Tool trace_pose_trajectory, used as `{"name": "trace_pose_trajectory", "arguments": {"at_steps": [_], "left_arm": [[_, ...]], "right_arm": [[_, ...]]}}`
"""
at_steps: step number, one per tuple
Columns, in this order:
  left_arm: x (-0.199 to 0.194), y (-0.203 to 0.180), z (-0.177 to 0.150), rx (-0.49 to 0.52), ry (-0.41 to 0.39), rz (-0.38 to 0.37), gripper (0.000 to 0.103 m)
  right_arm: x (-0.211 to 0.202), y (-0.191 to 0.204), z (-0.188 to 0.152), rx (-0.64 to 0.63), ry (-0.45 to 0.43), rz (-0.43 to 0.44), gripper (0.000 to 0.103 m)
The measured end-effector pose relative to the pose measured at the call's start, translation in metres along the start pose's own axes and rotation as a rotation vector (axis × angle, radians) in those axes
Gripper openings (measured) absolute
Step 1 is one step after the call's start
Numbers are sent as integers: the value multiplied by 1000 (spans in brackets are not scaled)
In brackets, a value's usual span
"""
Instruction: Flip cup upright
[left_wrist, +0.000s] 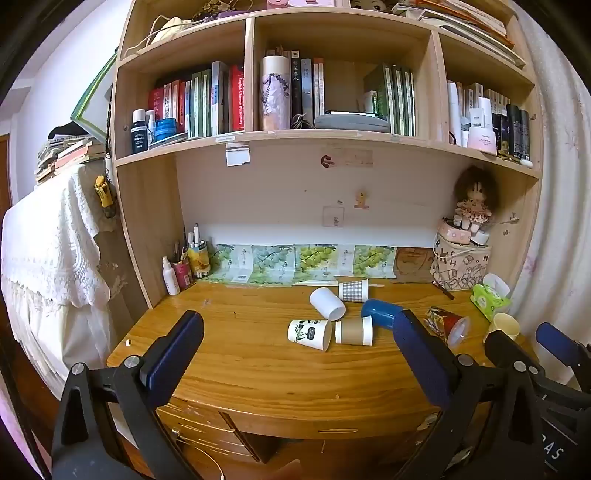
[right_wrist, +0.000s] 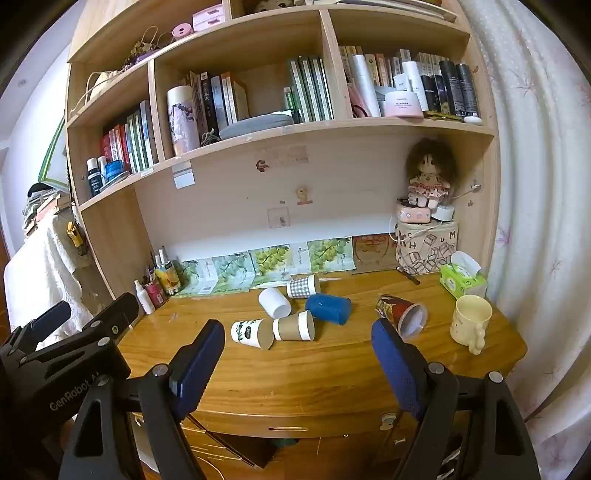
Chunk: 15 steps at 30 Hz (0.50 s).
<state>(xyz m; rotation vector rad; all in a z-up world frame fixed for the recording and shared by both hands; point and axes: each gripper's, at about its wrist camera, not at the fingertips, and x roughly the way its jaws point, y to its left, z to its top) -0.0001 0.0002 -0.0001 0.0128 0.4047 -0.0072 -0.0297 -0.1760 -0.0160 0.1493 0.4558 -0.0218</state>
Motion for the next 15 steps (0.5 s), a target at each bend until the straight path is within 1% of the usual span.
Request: {"name": "trace_pose_trajectory", "arguments": {"at_steps": [1,2,4,15], "left_arm": [[0,0,0,-2,-1,-2,103],[4,-2,2,-2,15,-1,102],[-1,5,1,-22,-5,-11,102],[0,7,0,-32,-9,-13,102]], "right_arm": [[0,-1,0,8,-4,5,82],[0,-1,1,7,-4,4,82],[0,-2,1,4,1,3,82],[3,0,1,-15,7,-6,82]]}}
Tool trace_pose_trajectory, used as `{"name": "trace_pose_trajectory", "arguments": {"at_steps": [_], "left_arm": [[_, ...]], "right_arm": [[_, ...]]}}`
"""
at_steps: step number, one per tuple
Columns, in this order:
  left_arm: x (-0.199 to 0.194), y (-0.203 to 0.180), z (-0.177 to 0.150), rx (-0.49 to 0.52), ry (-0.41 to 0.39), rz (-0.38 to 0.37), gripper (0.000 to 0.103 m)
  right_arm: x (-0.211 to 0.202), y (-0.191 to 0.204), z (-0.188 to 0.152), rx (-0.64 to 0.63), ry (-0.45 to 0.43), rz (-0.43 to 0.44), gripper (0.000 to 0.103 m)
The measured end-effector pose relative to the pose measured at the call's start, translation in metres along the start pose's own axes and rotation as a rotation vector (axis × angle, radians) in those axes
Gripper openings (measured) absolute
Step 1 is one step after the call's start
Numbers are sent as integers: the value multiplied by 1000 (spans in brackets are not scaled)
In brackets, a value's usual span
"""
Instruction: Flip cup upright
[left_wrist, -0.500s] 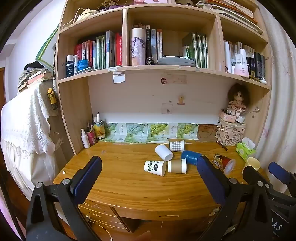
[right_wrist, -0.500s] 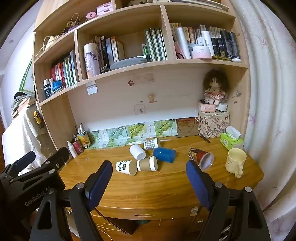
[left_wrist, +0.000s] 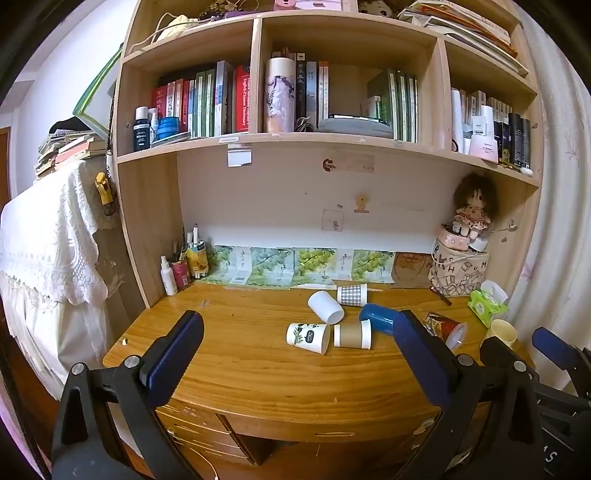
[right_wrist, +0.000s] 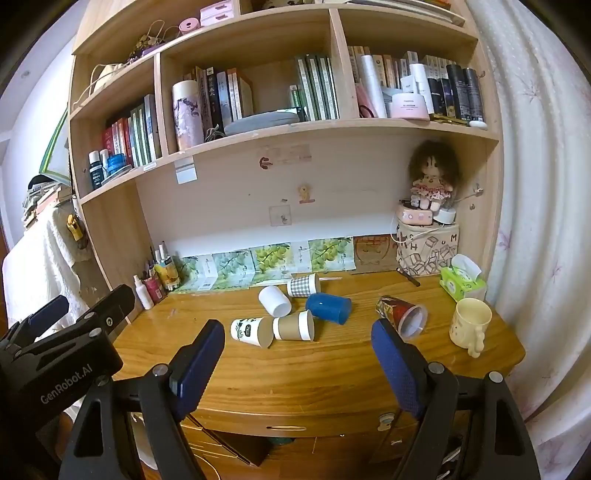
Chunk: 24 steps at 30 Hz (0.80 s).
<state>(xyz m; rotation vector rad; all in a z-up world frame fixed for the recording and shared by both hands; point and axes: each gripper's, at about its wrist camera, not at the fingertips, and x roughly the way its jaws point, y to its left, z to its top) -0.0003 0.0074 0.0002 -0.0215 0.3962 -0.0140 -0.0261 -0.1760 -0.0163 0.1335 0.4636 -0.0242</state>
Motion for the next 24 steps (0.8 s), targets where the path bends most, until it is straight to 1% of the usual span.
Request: {"name": "trace_pose_trajectory", "arguments": {"at_steps": [24], "left_arm": [[4,7,1,-11,2,8,103]], "right_arm": [[8,9,-1,-20,11,8,82]]}}
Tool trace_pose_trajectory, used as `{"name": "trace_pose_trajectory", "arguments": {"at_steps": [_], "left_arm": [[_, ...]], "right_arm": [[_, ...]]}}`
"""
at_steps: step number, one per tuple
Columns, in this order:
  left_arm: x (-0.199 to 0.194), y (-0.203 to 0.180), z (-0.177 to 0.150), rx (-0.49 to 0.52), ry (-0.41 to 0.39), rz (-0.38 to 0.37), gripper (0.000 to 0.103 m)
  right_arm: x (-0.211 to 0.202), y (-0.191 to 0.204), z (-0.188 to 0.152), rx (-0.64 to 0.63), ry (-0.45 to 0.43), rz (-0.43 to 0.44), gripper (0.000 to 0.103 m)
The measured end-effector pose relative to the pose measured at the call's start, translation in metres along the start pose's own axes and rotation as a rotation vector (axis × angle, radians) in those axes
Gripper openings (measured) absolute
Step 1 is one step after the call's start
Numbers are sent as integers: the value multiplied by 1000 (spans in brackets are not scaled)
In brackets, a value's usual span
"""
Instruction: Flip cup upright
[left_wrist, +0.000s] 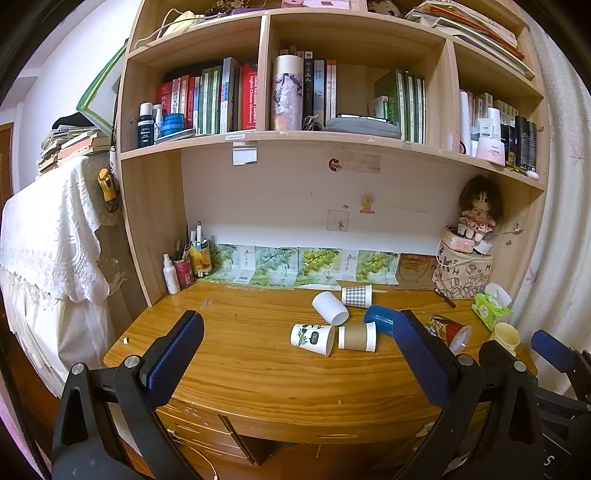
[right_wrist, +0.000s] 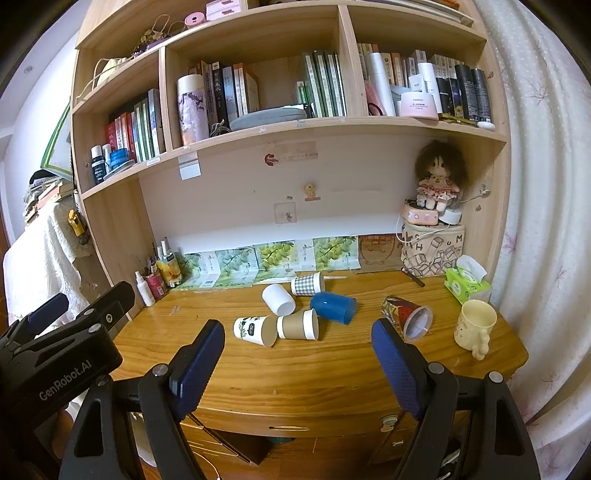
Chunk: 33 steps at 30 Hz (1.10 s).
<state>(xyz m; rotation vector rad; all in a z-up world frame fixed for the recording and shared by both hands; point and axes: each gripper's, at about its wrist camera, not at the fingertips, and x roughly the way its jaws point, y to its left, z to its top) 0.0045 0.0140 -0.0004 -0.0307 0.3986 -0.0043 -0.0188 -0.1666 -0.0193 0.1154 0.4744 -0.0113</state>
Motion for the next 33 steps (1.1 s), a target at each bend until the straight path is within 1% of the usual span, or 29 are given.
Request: {"name": "trace_pose_trajectory", "arguments": {"at_steps": [9,18,33], "left_arm": [[7,8,1,-7,23,-14,102],[12,22,2,-16,49,-37,102],[32,58,-4,-66,155,-79,102]], "right_arm": [[2,0,-1,3,6,-7,82],[4,13,-2,7,24,-32,82],[14,52,-9,-9,111,-58,82]]}}
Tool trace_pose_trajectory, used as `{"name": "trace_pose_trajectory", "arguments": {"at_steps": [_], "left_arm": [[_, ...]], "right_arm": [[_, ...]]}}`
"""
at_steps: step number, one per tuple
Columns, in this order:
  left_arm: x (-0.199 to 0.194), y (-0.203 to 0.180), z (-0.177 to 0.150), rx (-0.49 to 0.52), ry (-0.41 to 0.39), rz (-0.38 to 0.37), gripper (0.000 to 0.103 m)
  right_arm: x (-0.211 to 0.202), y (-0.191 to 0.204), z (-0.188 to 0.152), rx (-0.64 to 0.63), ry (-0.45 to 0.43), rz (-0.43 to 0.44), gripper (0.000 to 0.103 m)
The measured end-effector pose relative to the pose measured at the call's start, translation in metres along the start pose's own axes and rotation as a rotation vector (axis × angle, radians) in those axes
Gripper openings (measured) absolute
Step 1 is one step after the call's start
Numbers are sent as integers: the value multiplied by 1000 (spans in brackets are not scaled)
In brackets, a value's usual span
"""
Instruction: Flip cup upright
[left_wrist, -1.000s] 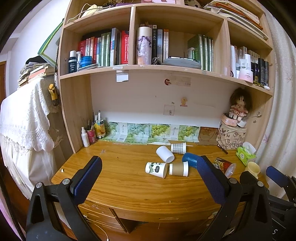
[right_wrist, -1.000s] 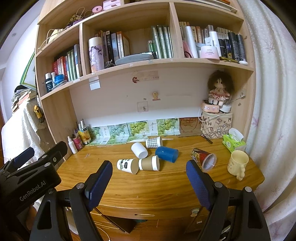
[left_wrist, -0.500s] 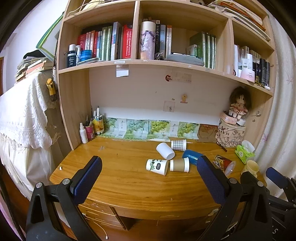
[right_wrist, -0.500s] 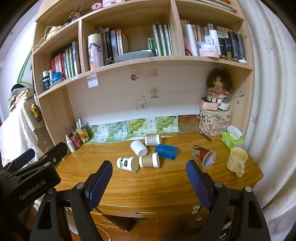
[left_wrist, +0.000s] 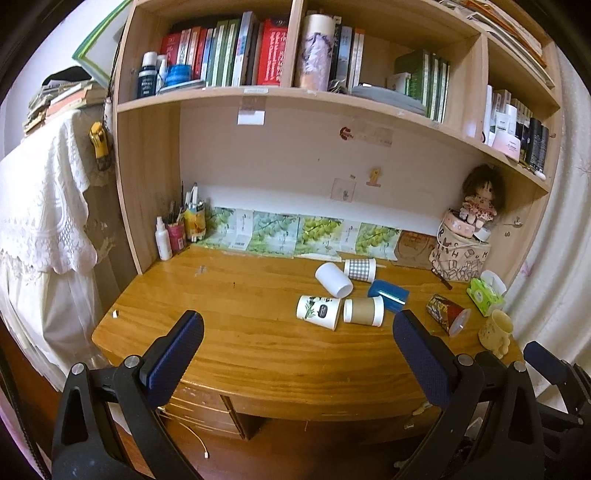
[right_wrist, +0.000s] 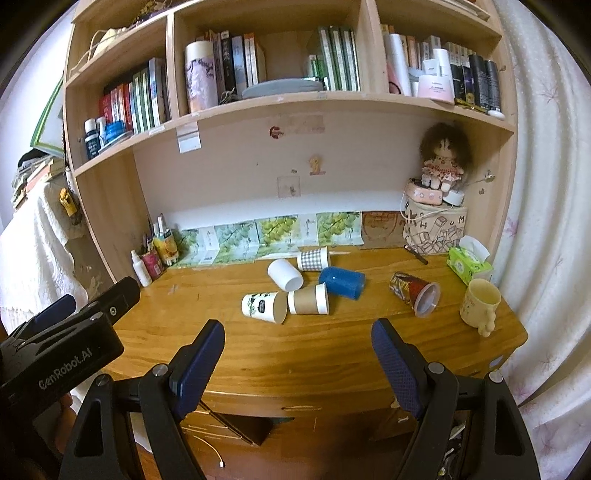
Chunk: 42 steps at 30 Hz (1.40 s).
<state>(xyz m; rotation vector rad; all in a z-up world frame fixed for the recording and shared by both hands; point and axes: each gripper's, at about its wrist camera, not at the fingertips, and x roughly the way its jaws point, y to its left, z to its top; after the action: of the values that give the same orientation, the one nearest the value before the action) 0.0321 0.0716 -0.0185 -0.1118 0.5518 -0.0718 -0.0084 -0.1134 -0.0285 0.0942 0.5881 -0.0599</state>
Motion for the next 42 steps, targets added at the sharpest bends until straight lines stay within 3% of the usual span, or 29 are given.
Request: {"name": "trace_pose_trajectory", "arguments": {"at_steps": [18,31,42], "left_arm": [[47,27,1,-26,153,-6,102],[88,18,19,-3,185,13,102],[139,-1,46,-12,193,71,102]], "right_arm": [[33,23,-4,15,132,8,82],[79,20,14,26,177,65,82],[146,4,47,23,222,141,82]]}}
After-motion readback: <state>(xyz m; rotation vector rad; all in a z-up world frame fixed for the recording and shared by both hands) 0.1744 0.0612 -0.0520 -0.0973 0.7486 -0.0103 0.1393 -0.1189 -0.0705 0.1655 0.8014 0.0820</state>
